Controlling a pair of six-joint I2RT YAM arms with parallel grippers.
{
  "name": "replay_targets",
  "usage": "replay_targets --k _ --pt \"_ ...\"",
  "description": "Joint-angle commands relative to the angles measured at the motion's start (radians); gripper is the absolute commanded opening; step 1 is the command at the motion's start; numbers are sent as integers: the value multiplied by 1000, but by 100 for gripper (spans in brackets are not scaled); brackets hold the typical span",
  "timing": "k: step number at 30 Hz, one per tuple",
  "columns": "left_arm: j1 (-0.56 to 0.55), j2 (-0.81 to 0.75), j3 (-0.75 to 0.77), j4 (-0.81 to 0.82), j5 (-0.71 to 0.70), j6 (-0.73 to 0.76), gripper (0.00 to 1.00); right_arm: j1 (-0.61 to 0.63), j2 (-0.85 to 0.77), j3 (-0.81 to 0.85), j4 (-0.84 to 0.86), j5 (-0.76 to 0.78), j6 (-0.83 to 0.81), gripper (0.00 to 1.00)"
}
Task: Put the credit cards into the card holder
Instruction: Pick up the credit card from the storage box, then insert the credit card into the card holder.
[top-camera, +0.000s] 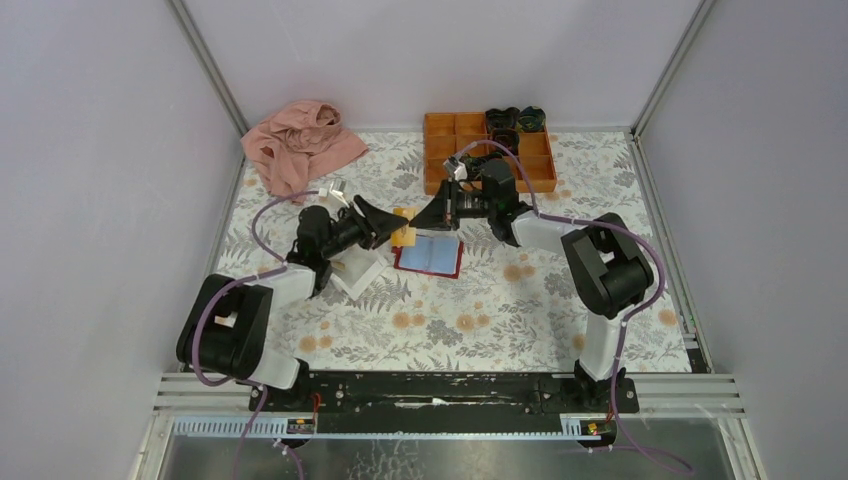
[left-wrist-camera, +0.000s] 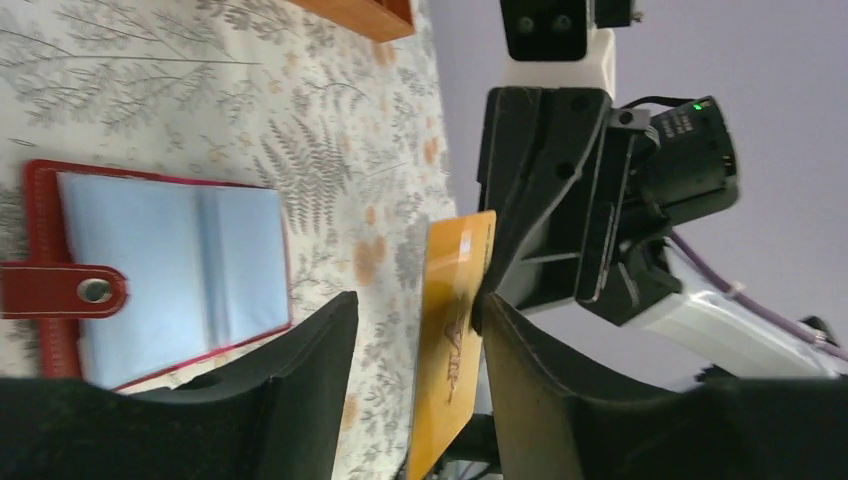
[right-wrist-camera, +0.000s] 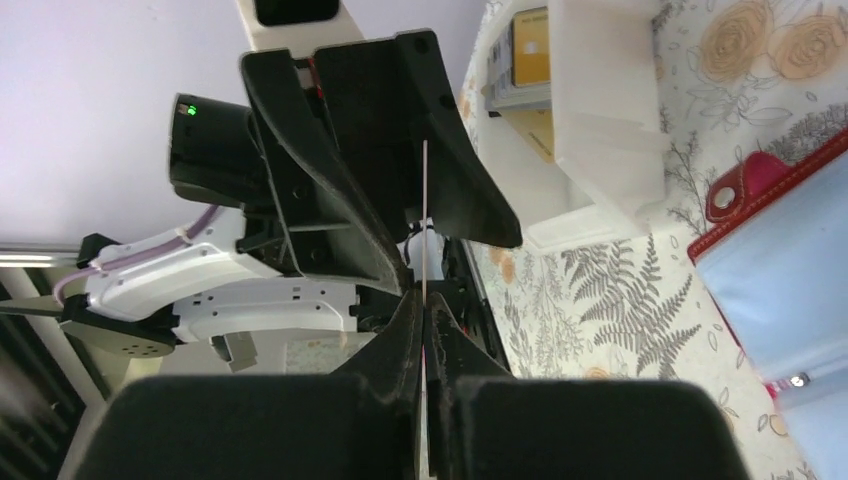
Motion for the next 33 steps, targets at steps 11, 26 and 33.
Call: replay_targets --k 11,26,33 --pt "-39 -37 123 -521 -292 302 56 8 -165 63 -579 371 -375 0" --pt "-181 66 232 -617 -351 383 5 8 -137 32 -727 545 -427 0" --pt "-236 108 282 -734 -436 426 0 9 -109 20 -739 549 -432 0"
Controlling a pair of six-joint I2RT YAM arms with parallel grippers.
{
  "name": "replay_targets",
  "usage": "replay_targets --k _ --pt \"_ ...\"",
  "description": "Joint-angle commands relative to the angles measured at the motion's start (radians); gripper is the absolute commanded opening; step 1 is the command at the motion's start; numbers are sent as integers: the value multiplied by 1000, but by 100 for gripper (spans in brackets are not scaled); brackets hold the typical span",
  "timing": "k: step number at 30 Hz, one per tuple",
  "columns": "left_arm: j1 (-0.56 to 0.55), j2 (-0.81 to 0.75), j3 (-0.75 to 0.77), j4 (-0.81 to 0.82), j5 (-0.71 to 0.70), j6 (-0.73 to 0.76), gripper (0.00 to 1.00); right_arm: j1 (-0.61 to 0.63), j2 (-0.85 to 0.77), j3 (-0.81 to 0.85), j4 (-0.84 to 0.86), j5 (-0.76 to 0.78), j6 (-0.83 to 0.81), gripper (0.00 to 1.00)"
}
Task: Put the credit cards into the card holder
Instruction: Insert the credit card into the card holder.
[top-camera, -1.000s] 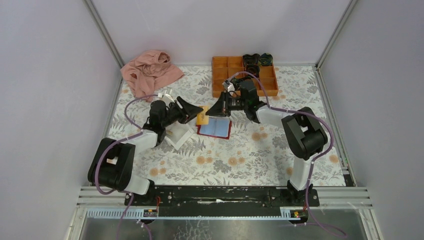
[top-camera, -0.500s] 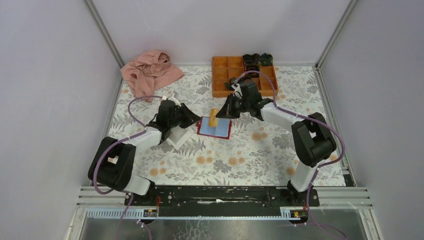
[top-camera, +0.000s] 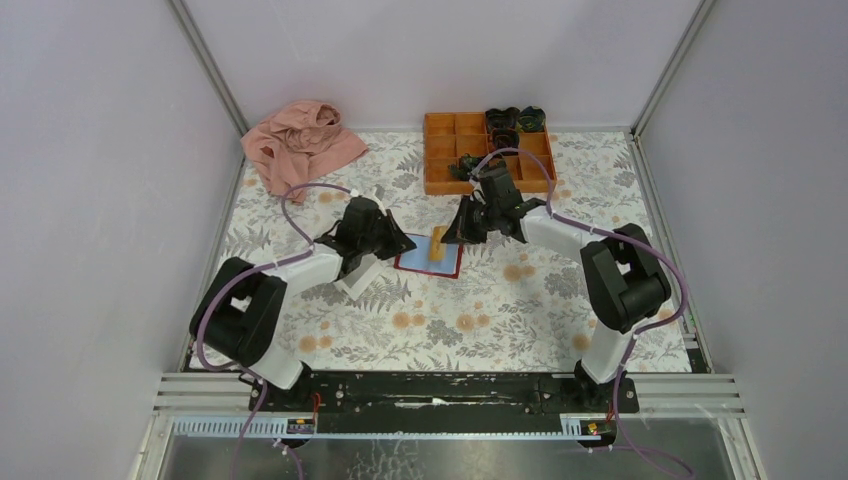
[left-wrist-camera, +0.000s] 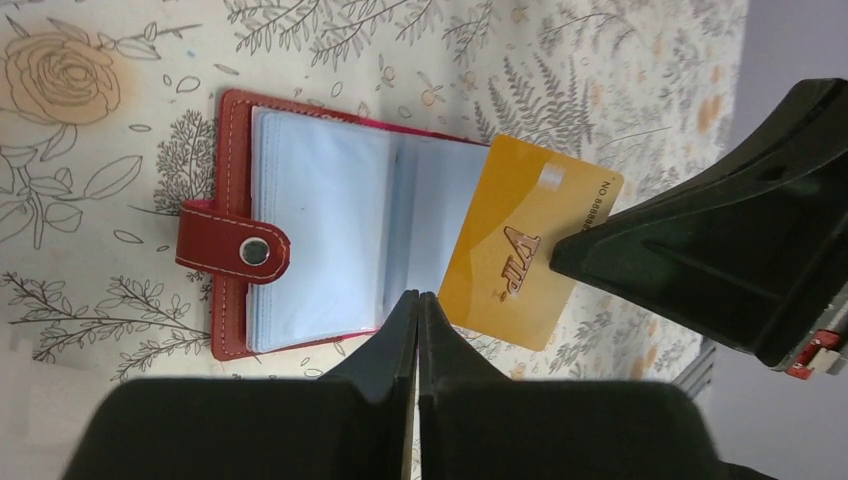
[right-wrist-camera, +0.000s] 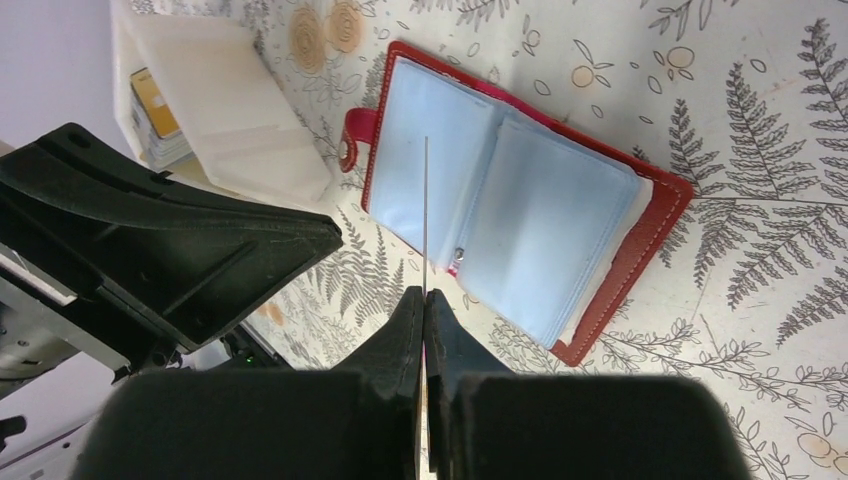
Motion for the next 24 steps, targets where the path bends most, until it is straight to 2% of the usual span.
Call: replay_targets --k 1,10,24 --pt "-39 30 59 -111 -95 60 0 3 20 -9 -2 13 -17 0" --pt "-95 103 149 -298 -252 86 0 2 54 -16 46 -14 14 0" --pt "-109 138 182 -392 -359 87 0 3 109 -28 130 -60 79 0"
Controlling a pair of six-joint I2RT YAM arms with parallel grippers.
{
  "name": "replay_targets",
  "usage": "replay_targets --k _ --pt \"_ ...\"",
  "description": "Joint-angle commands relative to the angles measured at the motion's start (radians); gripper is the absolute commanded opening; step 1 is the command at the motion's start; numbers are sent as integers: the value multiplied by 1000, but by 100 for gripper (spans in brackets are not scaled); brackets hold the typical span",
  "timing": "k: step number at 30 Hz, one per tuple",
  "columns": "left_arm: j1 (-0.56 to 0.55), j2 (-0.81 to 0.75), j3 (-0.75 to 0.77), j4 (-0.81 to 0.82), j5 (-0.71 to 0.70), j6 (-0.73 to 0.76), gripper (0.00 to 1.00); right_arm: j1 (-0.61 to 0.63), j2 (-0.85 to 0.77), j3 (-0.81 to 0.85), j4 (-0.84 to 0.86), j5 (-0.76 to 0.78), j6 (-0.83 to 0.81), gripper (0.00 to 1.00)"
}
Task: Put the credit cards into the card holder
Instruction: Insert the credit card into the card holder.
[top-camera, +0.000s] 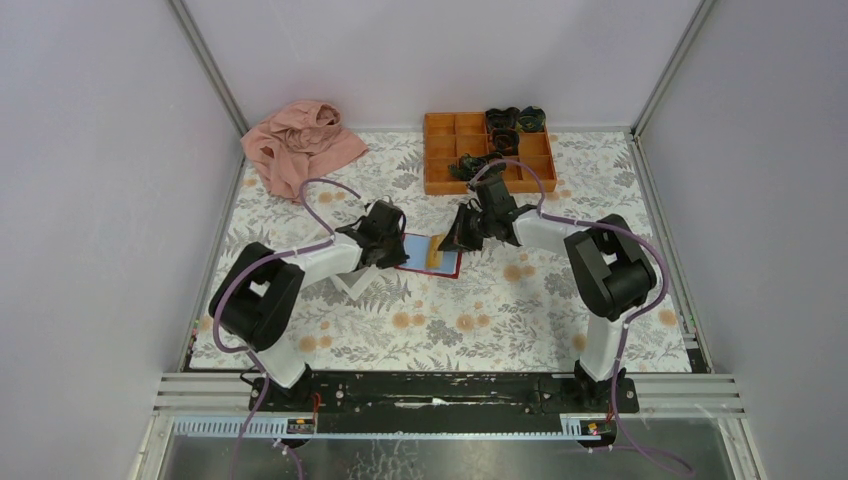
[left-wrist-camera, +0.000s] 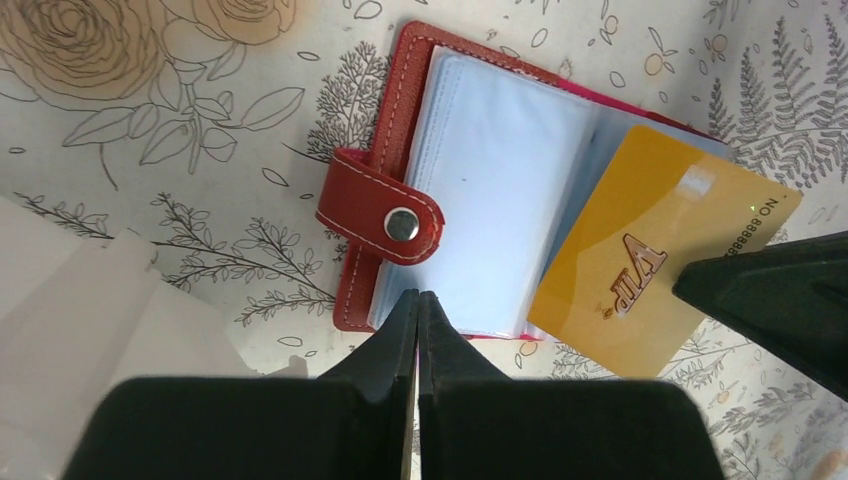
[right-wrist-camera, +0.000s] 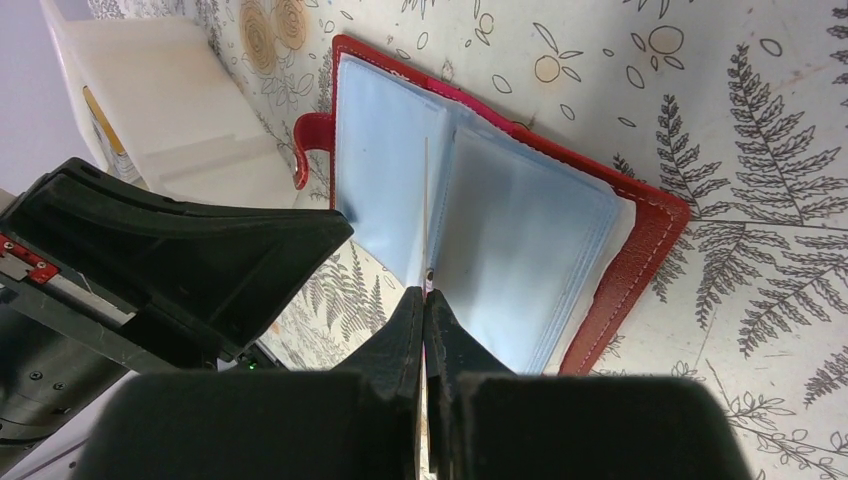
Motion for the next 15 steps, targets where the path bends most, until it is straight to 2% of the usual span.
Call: replay_targets --k 1,15 --pt "-8 14 31 -31 -61 22 0 3 11 -6 61 -28 33 0" --pt "-8 38 36 -53 -73 32 0 2 51 -22 119 -53 82 0"
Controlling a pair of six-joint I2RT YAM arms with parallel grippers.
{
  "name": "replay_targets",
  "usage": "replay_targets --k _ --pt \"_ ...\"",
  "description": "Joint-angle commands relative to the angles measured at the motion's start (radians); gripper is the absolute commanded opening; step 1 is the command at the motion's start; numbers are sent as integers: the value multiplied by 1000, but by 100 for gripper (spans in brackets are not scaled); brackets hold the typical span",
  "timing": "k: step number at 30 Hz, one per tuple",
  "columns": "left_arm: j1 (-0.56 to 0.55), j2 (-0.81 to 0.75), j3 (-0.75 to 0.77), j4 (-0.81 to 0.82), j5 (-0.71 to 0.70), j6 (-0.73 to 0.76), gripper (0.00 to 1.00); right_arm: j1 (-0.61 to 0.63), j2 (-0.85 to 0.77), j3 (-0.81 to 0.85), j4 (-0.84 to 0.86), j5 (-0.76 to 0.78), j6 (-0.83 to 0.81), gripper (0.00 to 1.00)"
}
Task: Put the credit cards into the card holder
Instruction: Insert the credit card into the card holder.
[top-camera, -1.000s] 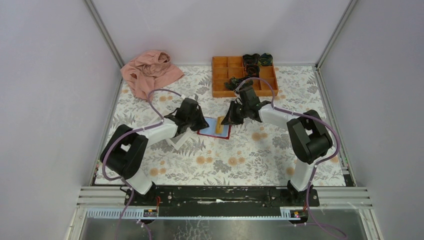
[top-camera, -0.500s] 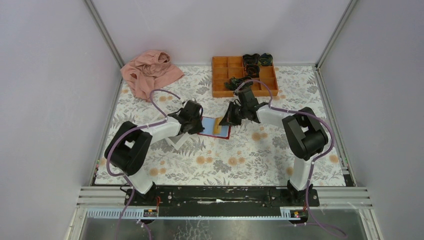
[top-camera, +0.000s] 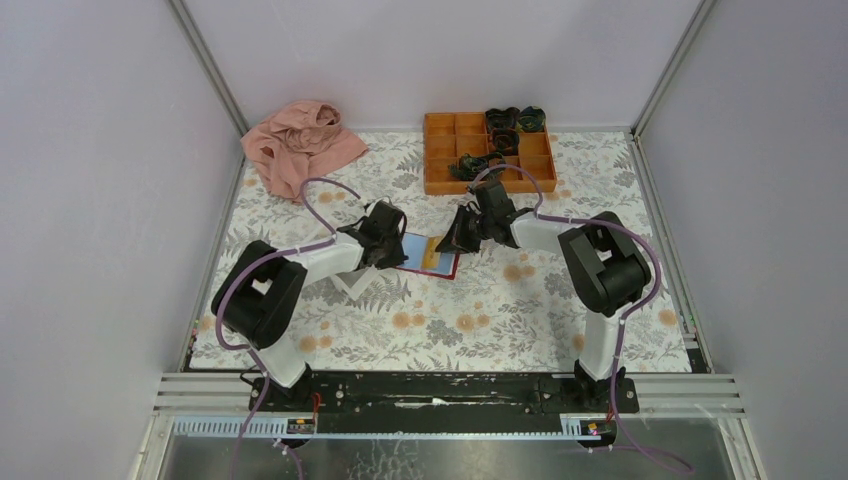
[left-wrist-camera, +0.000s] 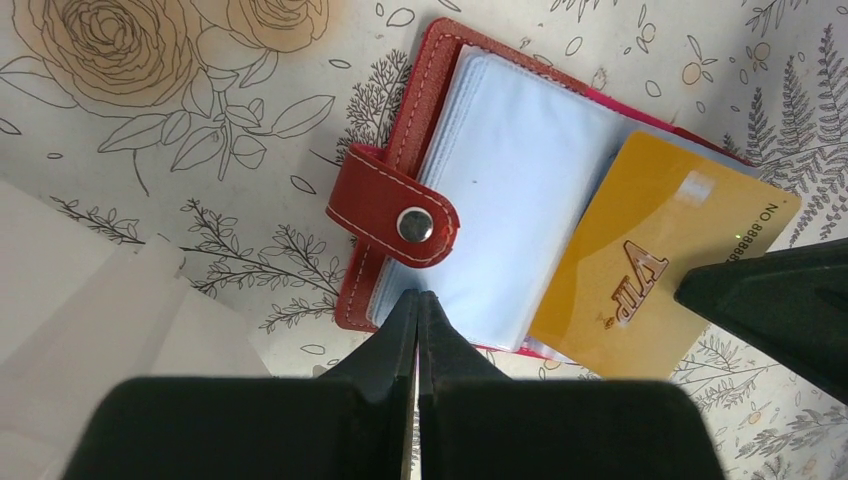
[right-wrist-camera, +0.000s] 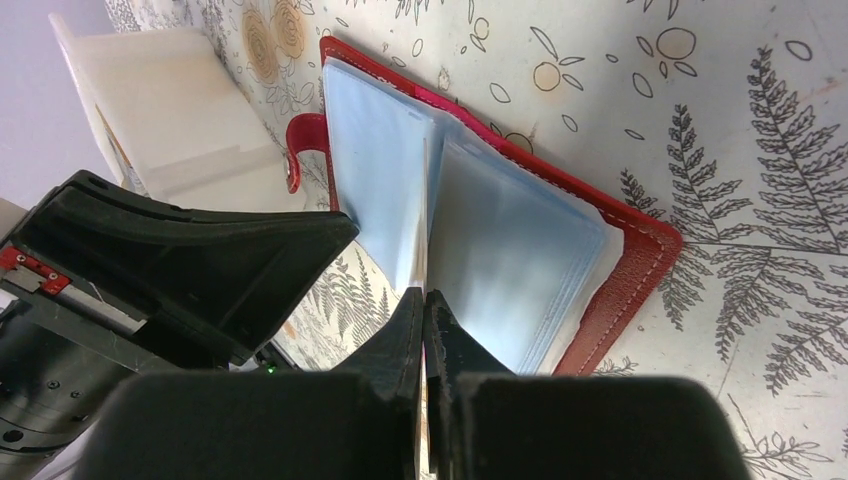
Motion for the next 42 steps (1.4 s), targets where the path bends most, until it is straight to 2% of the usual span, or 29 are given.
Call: replay_targets --k 1,28,42 --pt "-8 22 29 -38 -36 20 0 2 13 -4 56 -28 29 0" --pt "-22 39 32 -84 -59 1 0 -21 -51 -35 127 -71 109 0" --pt "-30 46 44 -96 -69 -10 0 -21 -67 -43 117 -67 99 0"
